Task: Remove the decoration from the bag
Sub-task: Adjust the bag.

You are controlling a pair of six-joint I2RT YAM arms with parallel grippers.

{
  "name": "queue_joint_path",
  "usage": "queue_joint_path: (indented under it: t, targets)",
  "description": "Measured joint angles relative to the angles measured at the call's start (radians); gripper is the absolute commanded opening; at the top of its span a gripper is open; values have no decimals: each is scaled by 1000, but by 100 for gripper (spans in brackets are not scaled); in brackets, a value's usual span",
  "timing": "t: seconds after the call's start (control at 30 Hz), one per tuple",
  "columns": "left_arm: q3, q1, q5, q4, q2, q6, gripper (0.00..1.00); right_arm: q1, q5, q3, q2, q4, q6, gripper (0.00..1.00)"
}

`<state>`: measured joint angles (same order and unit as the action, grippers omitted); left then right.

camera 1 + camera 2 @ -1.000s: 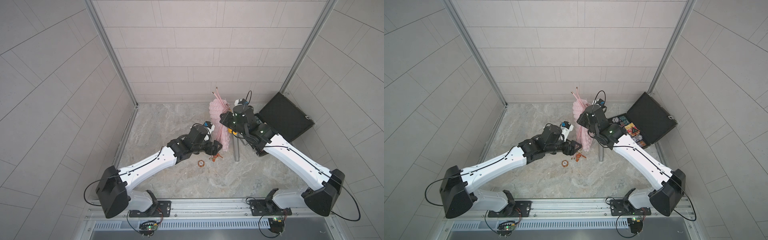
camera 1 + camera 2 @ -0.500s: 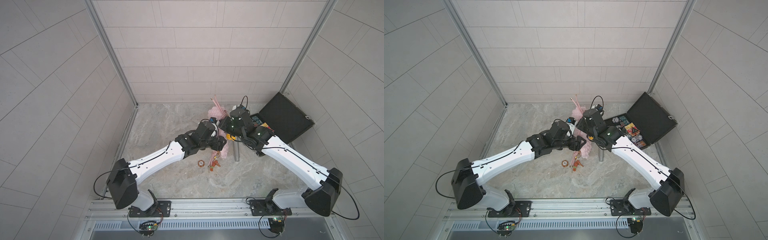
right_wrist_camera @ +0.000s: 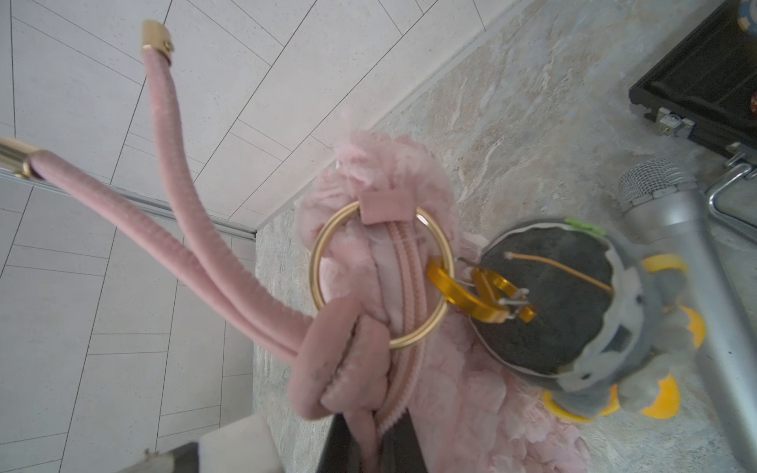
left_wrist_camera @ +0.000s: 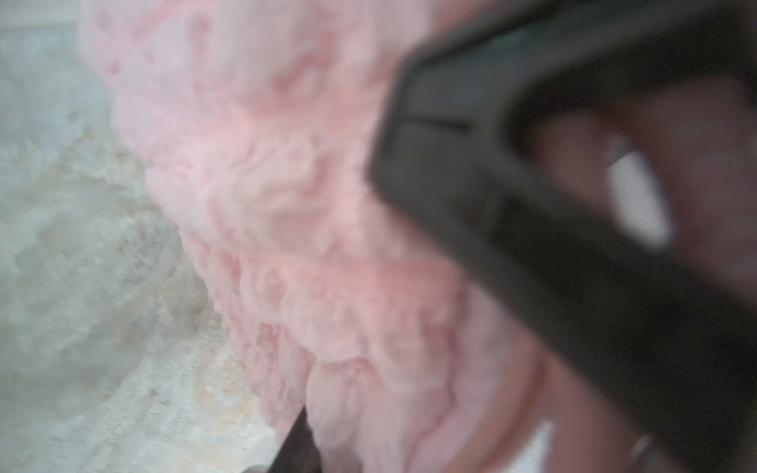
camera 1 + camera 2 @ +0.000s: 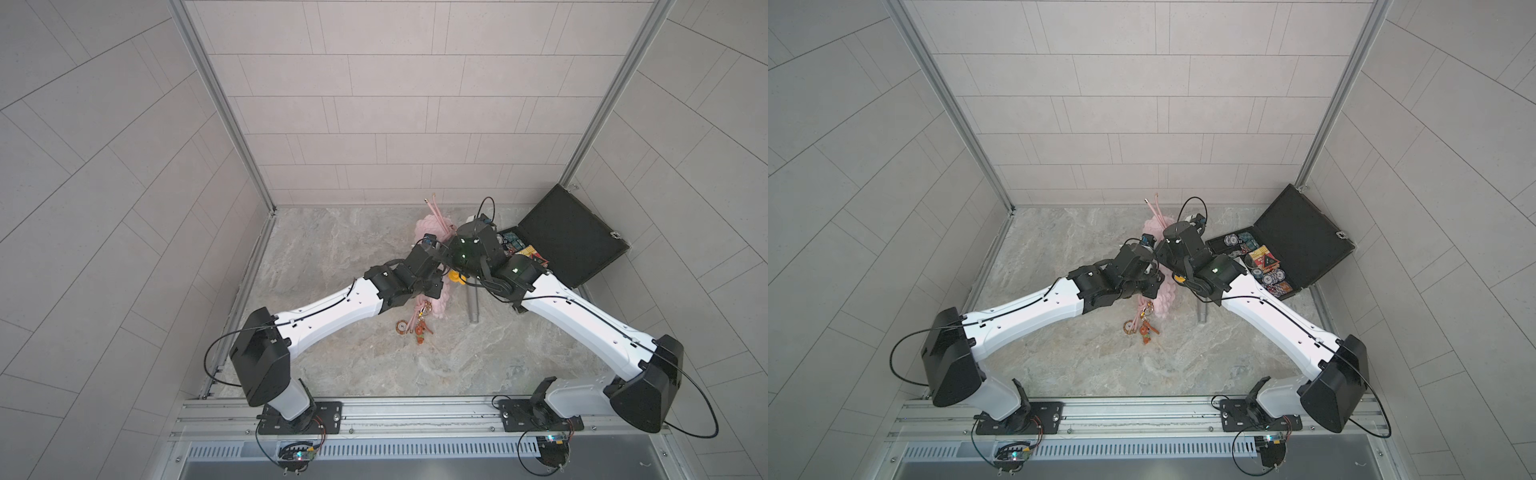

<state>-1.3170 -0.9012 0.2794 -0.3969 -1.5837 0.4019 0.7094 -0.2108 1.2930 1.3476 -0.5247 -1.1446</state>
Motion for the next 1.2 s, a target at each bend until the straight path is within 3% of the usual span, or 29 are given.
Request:
queue_joint_path:
  t: [0.07, 0.13, 0.3, 0.57, 0.87, 1.03, 1.2]
  targets:
    - [-1, -1, 0, 2, 0, -23, 9, 0, 0, 0, 0, 0, 0, 0]
    - [0, -2, -5, 2, 3, -47, 0, 0, 1, 0, 0, 0, 1, 10]
    - [26, 23, -69, 3, 39, -115, 0, -5, 5, 0, -11, -9, 52, 32]
    - [101, 200, -359, -48, 165, -241, 0, -79, 104, -19, -130, -18, 358, 69]
    - [60, 385, -676, -240, 183, -381, 0, -295, 499, -170, -381, 50, 819, 69]
    - [44, 410, -786, -291, 201, -447, 0, -315, 661, -261, -406, 101, 1014, 64]
    - [44, 417, -829, -340, 244, -536, 0, -321, 778, -373, -368, 238, 1100, 58]
